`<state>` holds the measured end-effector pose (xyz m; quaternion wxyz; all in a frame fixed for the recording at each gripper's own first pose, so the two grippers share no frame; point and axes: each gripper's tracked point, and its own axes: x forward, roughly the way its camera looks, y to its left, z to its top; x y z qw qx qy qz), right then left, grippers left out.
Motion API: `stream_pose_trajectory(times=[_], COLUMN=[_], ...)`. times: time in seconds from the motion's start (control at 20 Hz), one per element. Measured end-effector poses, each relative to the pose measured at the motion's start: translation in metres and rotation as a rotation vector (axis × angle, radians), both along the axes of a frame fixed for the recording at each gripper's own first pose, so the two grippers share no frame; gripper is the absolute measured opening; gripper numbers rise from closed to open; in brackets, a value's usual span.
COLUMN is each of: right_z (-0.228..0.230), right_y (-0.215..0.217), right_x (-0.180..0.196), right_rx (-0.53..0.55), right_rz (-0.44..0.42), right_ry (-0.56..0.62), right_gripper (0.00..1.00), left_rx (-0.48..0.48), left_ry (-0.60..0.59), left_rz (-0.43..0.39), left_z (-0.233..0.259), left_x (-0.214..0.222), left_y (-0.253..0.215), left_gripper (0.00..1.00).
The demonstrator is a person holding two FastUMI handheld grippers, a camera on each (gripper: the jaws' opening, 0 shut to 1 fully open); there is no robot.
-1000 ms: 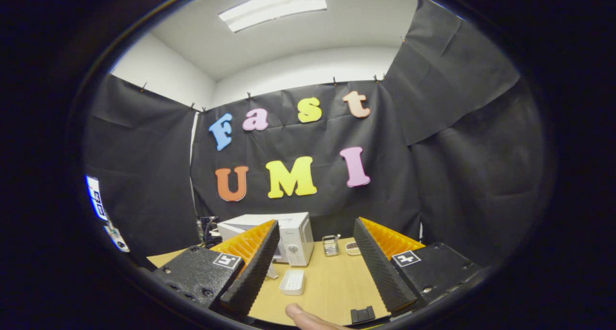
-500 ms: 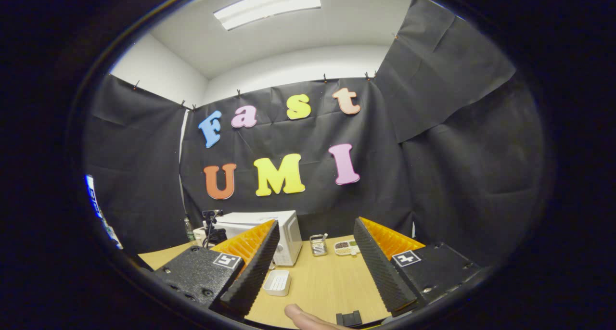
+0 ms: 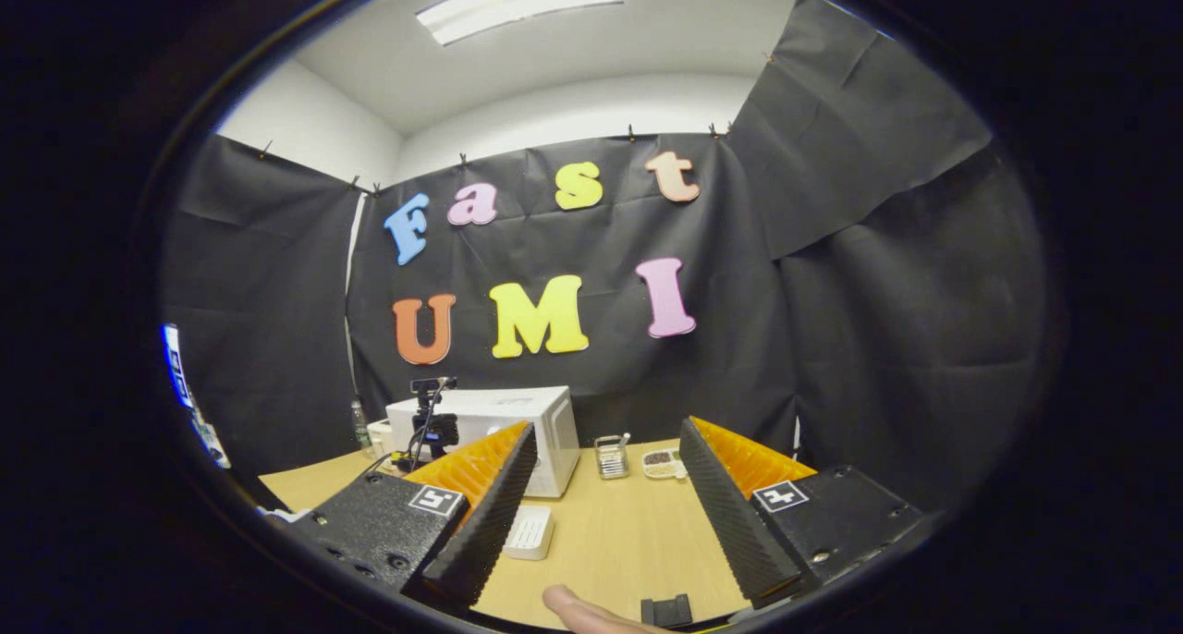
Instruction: Open the microwave oven with the left hand, put the food in, and close the microwave oven.
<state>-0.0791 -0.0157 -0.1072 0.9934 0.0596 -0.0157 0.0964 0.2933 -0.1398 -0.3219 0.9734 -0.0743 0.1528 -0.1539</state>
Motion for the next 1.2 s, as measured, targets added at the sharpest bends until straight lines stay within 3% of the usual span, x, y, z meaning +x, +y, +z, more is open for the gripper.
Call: stream_pose_trajectory(times=[0.25,0.55,0.9,0.95,1.0,1.1,1.15,1.2], right_z=[0.004,-0.011,-0.004,-0.001,0.001,0.007,0.01,0.012], right_y=[-0.009,0.007,0.014,0.016,0.021,0.029,0.033,0.036], right_x=[-0.001,0.002,0.0,-0.002,-0.006,-0.011,-0.014,-0.017], right_rx=[0.008,0.001,-0.023,-0.026,-0.03,-0.039,-0.044,-0.049], right_rz=[-0.018,0.0,-0.033,-0.035,-0.033,-0.019,-0.014,-0.009], right_ry=[0.006,0.042,0.055,0.051,0.049,0.038,0.034,0.026], right_gripper=[0.99,0.99,0.99,0.99,0.99,0.99,0.99,0.99], left_rx=[0.036,0.016,0.031,0.04,0.049,0.077,0.094,0.109], left_ry=[0.019,0.02,-0.06,-0.071,-0.075,-0.076,-0.077,-0.086], left_rz=[0.012,0.025,0.049,0.052,0.062,0.11,0.144,0.169], left_z=[-0.006,0.006,0.062,0.071,0.077,0.089,0.094,0.1], left_x=[-0.004,-0.039,-0.093,-0.102,-0.109,-0.132,-0.141,-0.15], left_y=[0.004,0.003,0.017,0.02,0.025,0.041,0.051,0.058], left_gripper=[0.0,0.01,0.01,0.13,0.0,0.22,0.46,0.46])
